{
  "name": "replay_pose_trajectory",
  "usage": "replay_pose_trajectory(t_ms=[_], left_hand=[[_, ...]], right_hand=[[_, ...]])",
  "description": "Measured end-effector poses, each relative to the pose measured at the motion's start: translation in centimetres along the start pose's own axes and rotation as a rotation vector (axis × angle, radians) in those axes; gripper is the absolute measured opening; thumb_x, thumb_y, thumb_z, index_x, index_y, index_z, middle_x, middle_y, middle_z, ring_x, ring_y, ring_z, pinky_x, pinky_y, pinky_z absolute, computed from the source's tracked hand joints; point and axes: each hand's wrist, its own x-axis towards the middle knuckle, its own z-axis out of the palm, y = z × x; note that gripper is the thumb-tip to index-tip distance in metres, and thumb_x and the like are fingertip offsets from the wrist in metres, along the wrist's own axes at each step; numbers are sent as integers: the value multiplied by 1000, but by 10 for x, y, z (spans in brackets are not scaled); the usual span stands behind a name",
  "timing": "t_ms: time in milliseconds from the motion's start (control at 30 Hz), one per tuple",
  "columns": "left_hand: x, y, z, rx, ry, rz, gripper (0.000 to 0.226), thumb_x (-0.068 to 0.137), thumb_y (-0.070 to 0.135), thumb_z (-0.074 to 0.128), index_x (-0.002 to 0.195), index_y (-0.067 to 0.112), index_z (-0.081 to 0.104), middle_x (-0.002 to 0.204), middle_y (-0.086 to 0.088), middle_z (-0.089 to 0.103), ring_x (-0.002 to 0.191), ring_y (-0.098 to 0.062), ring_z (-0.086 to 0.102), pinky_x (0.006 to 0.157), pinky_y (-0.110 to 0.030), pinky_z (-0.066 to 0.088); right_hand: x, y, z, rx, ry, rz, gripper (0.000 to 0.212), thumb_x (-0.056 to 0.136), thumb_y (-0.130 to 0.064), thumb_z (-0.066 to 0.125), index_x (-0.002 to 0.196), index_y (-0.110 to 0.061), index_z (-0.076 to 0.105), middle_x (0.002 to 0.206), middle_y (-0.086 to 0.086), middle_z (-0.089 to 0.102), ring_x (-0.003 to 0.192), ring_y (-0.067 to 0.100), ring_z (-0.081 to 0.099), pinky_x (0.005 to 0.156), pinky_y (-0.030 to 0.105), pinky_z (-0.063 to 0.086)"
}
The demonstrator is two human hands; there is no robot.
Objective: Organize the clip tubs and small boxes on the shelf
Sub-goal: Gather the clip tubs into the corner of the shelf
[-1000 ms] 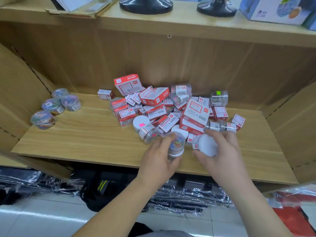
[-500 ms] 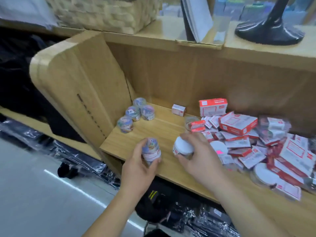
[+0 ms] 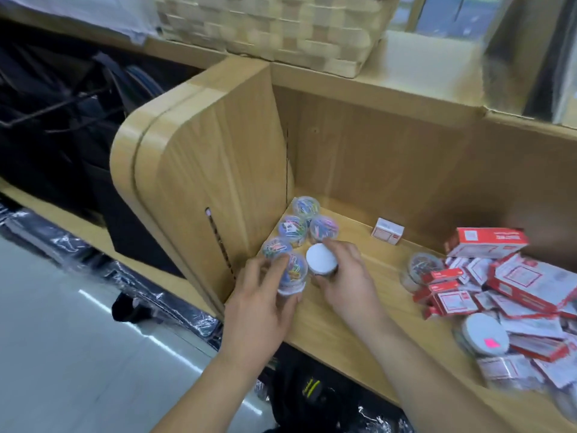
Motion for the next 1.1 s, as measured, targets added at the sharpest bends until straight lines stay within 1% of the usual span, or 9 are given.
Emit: replay_pose_trajectory(t_ms=[133,300,467,600,700,833,967,1033,1100], left_hand=[[17,0,-6,86,-20,21,67,80,34,81,139,30,50,125,2,48,105,-23,55,69,-40,58],[34,24,-10,-19,11,144,58,83,38,77,134,17,58,138,-4,48,118,-30,49,97,-39,46],[90,81,43,-150,-296,267,42,88,30,60,127,15,63,138,-5,55,125,-30,52,100,-41,49],[131,104,98,75,-487,339,53,92,21,57,144,18,48,152,-3,42,131,-31,46,103,-40,42],[140,103,122,163,-500,345,54,92,19,57,145,25,45,138,-2,41,119,-30,46,96,-42,46],[147,105,133,190,-445,293,41,90,9,58,128,23,54,123,-6,42,115,-31,47,92,-43,48],[116,108,114,-55,-429,144,33,88,19,61,119,31,61,115,-1,58,103,-27,61,89,-39,51],[82,104,100,-308,-406,17,25,86,31,63,111,32,63,102,6,66,89,-19,67,84,-40,56],[50,95,92,-556,-403,-142,17,85,29,65,102,27,67,90,6,73,81,-18,71,79,-44,59]], right_hand=[[11,-8,-5,157,13,76,56,77,-4,81,127,-21,62,117,-15,53,112,10,61,84,31,58],[8,-4,-59,34,-16,189,31,82,-27,81,111,-23,71,103,-16,68,95,3,66,87,24,52],[-10,0,-113,-64,101,224,19,83,-37,75,98,-25,75,83,-15,74,82,2,70,81,38,59],[-33,1,-138,-54,158,208,24,83,-47,65,93,-27,73,80,-14,73,73,4,69,71,40,59],[-45,5,-153,-103,171,163,15,87,-38,67,91,-25,73,79,-11,72,73,7,67,70,37,56],[-53,16,-160,-25,189,172,21,84,-48,60,91,-31,70,77,-12,71,69,11,68,68,41,57],[-59,19,-159,26,198,135,13,86,-39,65,95,-31,70,79,-8,71,70,14,69,68,43,58],[-65,20,-159,39,197,134,7,86,-31,71,91,-35,70,82,-10,72,73,11,69,68,41,59],[-71,23,-156,25,172,168,17,86,-22,75,91,-37,70,83,-13,73,75,7,69,72,38,59]])
